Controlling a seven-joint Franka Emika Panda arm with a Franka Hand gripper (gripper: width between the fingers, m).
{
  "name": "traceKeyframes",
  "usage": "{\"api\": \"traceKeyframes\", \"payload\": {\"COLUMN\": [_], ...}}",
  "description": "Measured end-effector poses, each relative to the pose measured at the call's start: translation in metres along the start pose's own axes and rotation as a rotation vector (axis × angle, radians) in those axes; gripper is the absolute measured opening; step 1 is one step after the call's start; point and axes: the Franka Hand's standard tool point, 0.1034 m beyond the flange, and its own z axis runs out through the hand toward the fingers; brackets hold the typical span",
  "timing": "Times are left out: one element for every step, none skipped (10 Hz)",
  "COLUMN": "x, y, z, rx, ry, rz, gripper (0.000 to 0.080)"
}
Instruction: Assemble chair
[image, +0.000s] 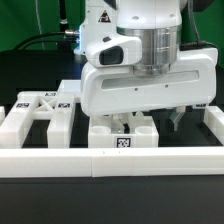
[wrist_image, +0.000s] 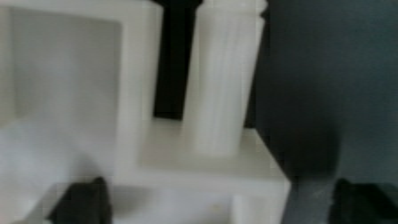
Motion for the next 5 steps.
{"api": "traceKeyframes", "payload": {"x": [0.0, 0.0, 0.0, 0.0, 0.0002], "y": [0.0, 0.0, -0.0001, -0.0001, 0.0], "z": [0.0, 0.0, 0.0, 0.0, -0.0002], "rx": [0.001, 0.002, 0.002, 0.003, 0.002], "ry": [0.0, 0.0, 0.0, 0.0, 0.001], "rz": [0.001, 0.003, 0.004, 0.004, 0.003], "gripper": [0.0442, 0.0259, 0.0259, 0.0125, 0.0031]}}
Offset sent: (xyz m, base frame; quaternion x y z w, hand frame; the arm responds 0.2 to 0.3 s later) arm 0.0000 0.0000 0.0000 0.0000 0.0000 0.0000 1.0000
